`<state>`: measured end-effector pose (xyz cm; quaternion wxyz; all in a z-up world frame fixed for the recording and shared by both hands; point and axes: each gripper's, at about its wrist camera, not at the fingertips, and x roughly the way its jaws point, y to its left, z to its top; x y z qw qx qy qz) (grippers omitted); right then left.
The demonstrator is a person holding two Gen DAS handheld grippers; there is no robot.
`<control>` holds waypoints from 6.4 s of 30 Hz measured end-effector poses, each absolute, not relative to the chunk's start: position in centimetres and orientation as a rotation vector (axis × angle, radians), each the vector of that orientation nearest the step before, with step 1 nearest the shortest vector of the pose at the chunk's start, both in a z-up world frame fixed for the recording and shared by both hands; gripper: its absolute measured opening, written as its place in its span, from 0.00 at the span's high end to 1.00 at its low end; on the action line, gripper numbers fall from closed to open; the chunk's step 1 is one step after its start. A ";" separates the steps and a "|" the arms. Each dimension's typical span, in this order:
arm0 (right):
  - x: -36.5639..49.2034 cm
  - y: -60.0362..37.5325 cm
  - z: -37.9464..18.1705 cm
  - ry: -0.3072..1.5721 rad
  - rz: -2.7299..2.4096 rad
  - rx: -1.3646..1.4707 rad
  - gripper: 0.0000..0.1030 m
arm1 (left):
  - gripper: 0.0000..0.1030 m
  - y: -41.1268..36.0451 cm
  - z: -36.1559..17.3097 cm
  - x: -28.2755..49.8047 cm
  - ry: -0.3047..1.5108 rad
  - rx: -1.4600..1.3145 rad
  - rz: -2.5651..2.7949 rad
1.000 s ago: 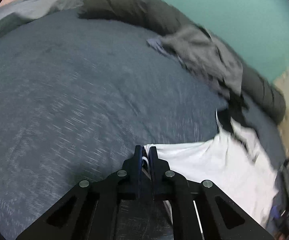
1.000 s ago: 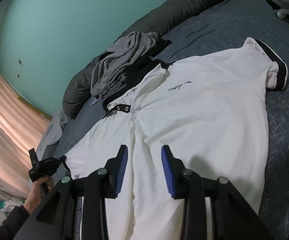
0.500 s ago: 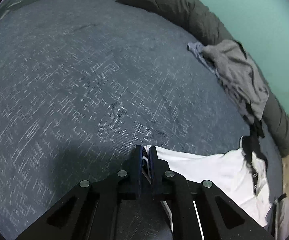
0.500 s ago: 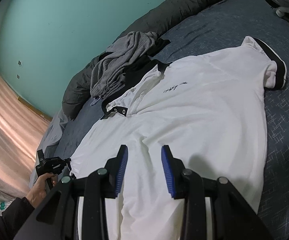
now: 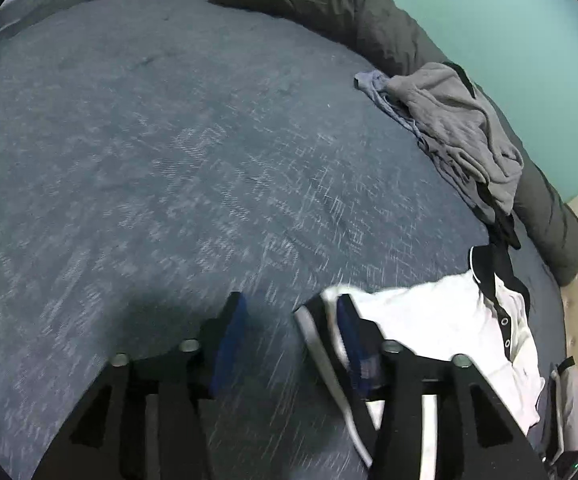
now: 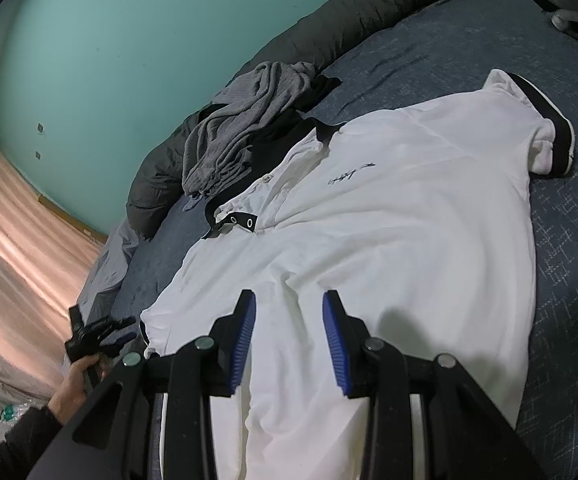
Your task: Fold clothes
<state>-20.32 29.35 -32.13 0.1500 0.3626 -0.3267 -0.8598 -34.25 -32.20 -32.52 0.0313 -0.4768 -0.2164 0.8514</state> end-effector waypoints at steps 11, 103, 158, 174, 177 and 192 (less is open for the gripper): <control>-19.6 31.4 -32.1 -1.018 -2.452 1.084 0.66 | 0.41 -27.8 -33.1 -24.6 -0.646 -1.528 2.376; -2.0 32.7 -32.8 -0.397 -2.188 1.678 0.75 | 0.85 -12.4 -34.0 2.9 -0.182 -1.630 1.856; -2.3 32.9 -33.9 -0.494 -2.129 1.773 0.56 | 0.94 -27.1 -27.9 -3.5 -0.309 -1.580 2.057; -0.8 37.8 -21.3 -0.442 -2.318 1.503 0.97 | 0.94 -26.8 -21.6 -1.7 -0.265 -1.467 2.059; -0.1 38.8 -17.7 -0.409 -2.354 1.440 1.00 | 0.94 -26.7 -19.5 -1.3 -0.265 -1.428 2.056; -0.2 37.1 -26.2 -0.398 -2.264 1.645 0.83 | 0.94 -26.2 -23.5 -2.2 -0.244 -1.559 2.045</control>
